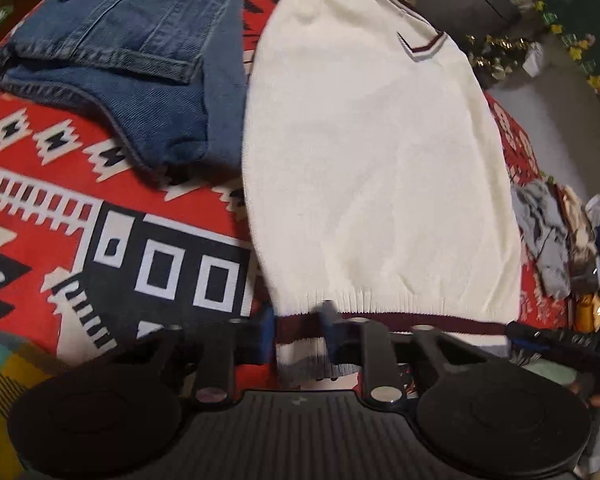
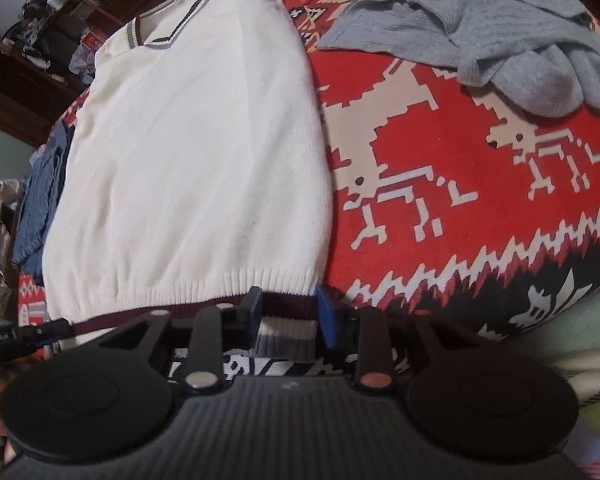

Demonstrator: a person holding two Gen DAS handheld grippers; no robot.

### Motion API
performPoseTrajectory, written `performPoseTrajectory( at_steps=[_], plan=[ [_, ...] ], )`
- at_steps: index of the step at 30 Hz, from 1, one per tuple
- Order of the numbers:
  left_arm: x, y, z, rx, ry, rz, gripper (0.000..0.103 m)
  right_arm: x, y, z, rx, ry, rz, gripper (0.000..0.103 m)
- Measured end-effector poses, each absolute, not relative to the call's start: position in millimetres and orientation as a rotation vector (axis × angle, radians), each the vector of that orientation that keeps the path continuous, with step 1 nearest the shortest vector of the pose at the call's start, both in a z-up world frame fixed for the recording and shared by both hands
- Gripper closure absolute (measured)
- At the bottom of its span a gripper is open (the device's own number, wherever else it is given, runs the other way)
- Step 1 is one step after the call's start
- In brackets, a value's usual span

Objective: Fold clothes

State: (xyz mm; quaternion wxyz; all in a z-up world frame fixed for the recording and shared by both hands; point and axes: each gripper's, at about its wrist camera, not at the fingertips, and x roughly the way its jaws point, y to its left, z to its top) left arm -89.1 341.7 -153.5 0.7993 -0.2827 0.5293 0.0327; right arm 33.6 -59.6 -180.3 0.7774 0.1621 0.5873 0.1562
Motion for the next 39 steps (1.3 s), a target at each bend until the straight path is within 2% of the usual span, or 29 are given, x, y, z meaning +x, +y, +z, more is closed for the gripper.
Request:
performPoseTrajectory(
  at_steps=[1,7,9,10,19,24,31,36,39],
  plan=[
    [-88,339,-153,-0.586,1.134,0.07,0.096,34,-62,-180,0.369,1.267,0.332,0.069],
    [-94,351,-148,-0.627,1.083,0.103,0.097,34,-61,-179,0.389,1.26,0.352,0.061],
    [-95,354,-148,-0.641,1.085,0.111,0.097,36,-61,-181,0.414,1.252,0.374,0.047],
    [-95,353,-148,-0.638,1.084,0.109,0.097,36,-63,-181,0.442,1.243,0.389,0.047],
    [-95,357,-150,-0.687,1.074,0.123,0.097,32,-90,-176,0.768,1.112,0.544,0.047],
    [-93,352,-150,-0.658,1.083,0.117,0.097,36,-76,-180,0.732,1.191,0.539,0.047],
    [-94,355,-151,-0.67,1.08,0.124,0.096,33,-85,-173,0.856,1.088,0.588,0.047],
    [-95,354,-151,-0.667,1.079,0.126,0.096,39,-74,-179,0.804,1.162,0.613,0.047],
    [-95,356,-150,-0.679,1.074,0.132,0.096,35,-76,-181,0.857,1.127,0.63,0.047]
  ],
)
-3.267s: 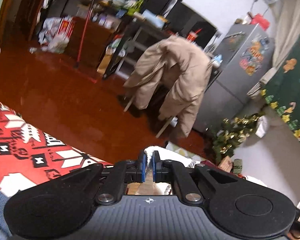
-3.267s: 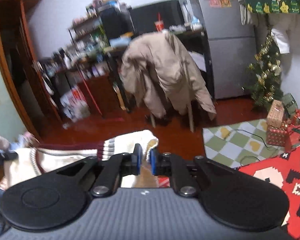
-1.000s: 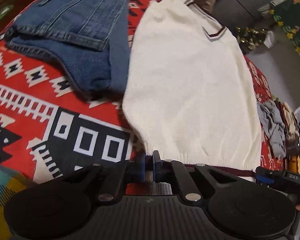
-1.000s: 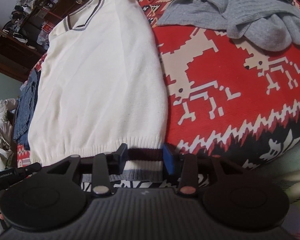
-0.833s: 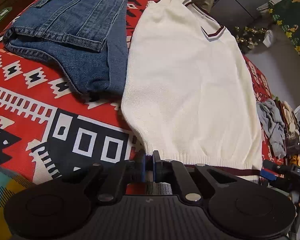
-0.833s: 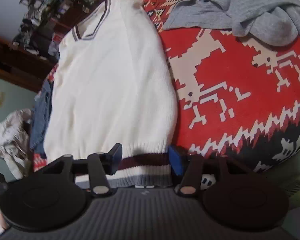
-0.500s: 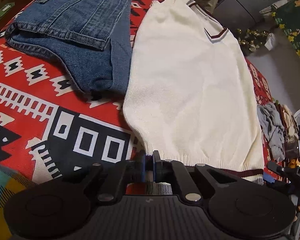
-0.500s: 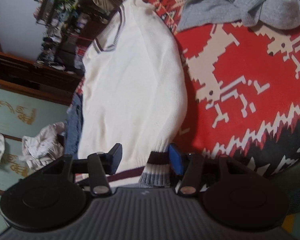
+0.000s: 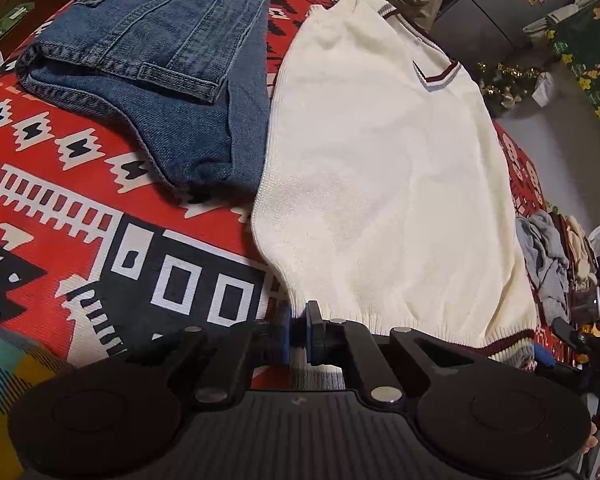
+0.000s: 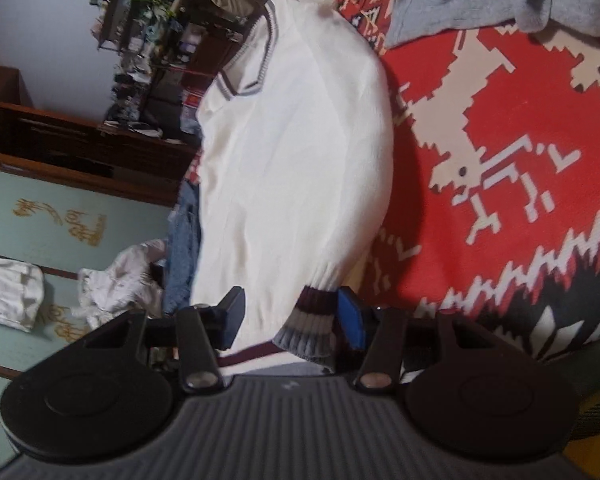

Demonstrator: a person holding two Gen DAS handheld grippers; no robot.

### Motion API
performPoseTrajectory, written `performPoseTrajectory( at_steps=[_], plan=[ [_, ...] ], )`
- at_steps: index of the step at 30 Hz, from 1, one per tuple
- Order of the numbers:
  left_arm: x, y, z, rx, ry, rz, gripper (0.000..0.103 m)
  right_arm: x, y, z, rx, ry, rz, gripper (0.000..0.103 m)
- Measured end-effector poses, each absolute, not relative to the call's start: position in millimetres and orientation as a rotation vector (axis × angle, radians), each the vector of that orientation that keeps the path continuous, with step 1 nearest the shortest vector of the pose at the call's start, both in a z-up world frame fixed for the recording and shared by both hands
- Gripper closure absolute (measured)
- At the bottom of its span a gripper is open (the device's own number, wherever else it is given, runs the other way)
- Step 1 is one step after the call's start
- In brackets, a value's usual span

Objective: Fold clothes

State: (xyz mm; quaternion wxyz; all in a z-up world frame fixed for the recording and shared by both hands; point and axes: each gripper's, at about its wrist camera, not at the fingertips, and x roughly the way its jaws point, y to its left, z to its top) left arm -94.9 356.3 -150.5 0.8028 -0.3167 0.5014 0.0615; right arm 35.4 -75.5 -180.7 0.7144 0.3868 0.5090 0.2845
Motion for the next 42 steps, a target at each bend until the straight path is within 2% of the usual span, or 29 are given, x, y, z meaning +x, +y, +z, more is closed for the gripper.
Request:
performPoseTrajectory(
  at_steps=[13,22,24,26,31,32,33,37,42],
  plan=[
    [-91,352,-155,-0.648,1.099,0.136,0.096,52,-46,-208,0.784,1.275,0.598,0.045],
    [-94,363,-152,-0.713,1.06,0.153,0.096,55,-67,-200,0.982,1.122,0.565,0.046],
    [-94,361,-152,-0.704,1.062,0.148,0.096,54,-58,-193,0.925,1.122,0.592,0.067],
    [-94,358,-152,-0.693,1.067,0.143,0.096,53,-41,-191,0.828,1.146,0.584,0.083],
    [-91,355,-156,-0.67,1.08,0.144,0.096,58,-22,-194,0.727,1.19,0.504,0.086],
    [-90,353,-155,-0.66,1.079,0.143,0.097,60,-21,-194,0.72,1.194,0.485,0.088],
    [-90,350,-153,-0.628,1.071,0.149,0.097,59,-25,-194,0.706,1.186,0.474,0.094],
    [-95,342,-138,-0.544,1.034,0.156,0.098,56,-16,-179,0.574,1.166,0.397,0.096],
    [-110,364,-132,-0.646,1.009,0.187,0.098,55,-42,-158,0.552,1.141,0.338,0.097]
  ],
)
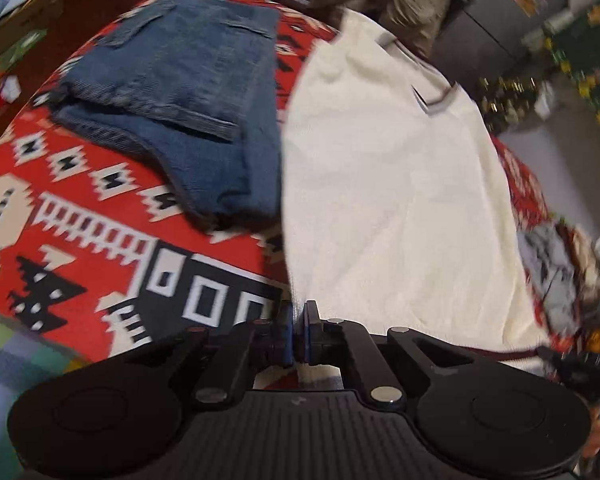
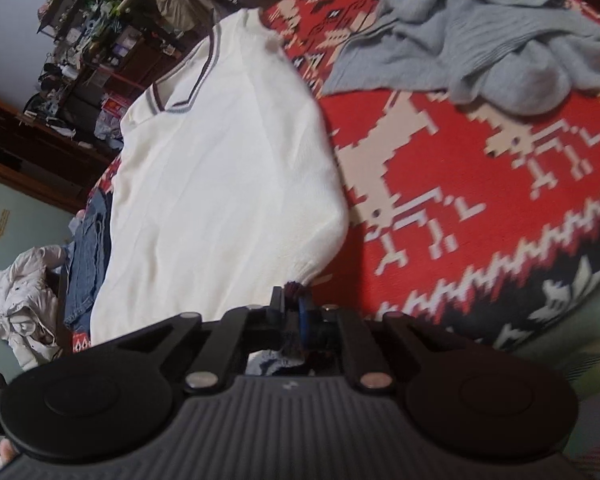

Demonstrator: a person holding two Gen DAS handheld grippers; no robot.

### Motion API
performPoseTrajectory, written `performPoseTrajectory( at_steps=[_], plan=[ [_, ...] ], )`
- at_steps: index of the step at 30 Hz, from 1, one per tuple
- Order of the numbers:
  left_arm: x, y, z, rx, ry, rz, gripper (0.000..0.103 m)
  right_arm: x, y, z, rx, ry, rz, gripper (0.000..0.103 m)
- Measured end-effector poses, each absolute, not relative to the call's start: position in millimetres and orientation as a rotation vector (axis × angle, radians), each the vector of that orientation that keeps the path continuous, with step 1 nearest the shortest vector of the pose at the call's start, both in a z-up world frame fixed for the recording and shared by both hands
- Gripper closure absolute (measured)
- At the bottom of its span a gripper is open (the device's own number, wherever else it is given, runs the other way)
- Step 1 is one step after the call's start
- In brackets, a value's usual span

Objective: Fold clothes

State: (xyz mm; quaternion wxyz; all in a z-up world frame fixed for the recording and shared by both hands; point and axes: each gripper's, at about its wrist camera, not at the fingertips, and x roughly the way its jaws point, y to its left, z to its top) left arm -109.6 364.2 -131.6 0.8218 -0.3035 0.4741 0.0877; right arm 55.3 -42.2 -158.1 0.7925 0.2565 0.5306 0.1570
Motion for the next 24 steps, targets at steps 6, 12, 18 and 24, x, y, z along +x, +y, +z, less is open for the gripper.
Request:
performPoseTrajectory(
  at_steps=[6,12,18,24],
  plan=[
    [-97,348,-150,-0.589,1.112,0.192,0.095,42,-53,-173,0.485,1.209,0.31,0.097],
    [-95,347,-152,-0.595,1.116,0.177,0.074,40,-57,-185,0.467,1.244,0.325,0.096],
    [-91,342,-154,-0.643,1.103,0.091,0.07,41,-61,-185,0.495,1.238,0.344,0.096],
    [-88,320,-151,-0.464,1.125,0.116,0.097,40,-58,-183,0.469,1.221,0.35,0.096]
  ],
)
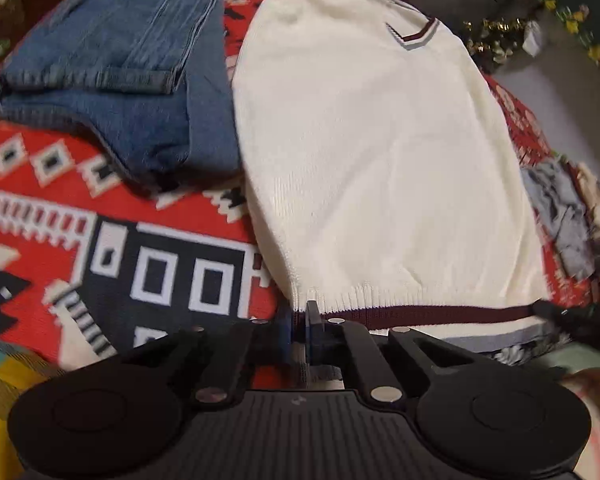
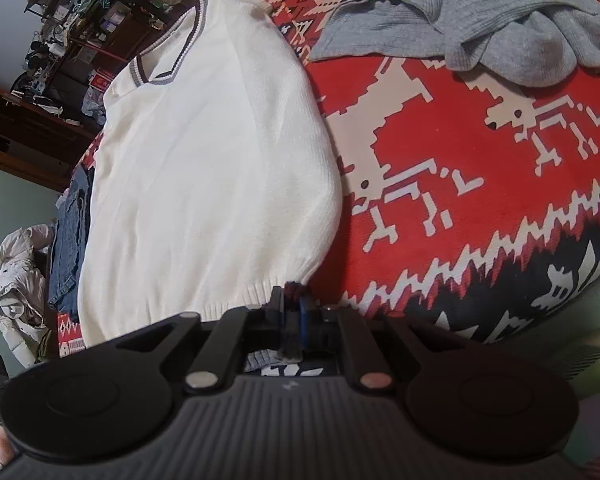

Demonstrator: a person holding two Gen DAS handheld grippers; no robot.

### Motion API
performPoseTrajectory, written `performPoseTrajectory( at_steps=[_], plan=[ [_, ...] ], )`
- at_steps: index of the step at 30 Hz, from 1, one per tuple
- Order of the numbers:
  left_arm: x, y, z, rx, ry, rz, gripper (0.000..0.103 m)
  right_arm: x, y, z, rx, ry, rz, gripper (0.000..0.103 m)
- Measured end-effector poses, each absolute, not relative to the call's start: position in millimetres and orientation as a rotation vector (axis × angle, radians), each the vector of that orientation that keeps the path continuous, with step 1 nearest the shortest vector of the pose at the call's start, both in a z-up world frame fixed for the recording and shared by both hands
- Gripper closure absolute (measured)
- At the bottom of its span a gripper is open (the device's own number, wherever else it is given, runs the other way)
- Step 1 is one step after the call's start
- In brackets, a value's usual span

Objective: Fold clothes

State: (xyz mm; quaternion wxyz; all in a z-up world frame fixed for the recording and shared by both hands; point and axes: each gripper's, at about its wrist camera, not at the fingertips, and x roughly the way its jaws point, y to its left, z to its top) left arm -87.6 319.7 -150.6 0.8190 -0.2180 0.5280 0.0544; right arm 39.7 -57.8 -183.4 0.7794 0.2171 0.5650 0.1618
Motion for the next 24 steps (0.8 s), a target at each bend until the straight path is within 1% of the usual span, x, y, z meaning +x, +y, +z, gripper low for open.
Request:
performPoseTrajectory(
  at_steps=[3,8,10,12,15,20,24],
  plan=[
    [-90,323,-139,-0.401,1.13,0.153,0.097,37,-51,-174,0.369,1.205,0.338,0.097],
    [-99,344,-100,-0.371,1.127,0.155,0.097,40,-67,-146,0.266,1.201,0.332,0.097],
    [-101,343,-88,-0.362,1.131,0.13,0.097,38,-75,-132,0.193,1.193,0.346,0.097],
    [-103,335,-81,-0.335,1.145,0.106,0.097,33,-89,-117,0.193,1.186,0.378,0.097],
    [-103,310,-99,-0.232,1.218,0.094,0.097,24,-98,-110,0.187,1.2,0.379,0.097],
    [-99,302,-146,-0.188,1.345,0.144,0.097,12,-90,-146,0.114,1.316,0.356,0.097],
    [-99,304,-149,-0.204,1.367,0.158,0.096,12,-94,-158,0.151,1.354,0.352,0.097]
  ],
)
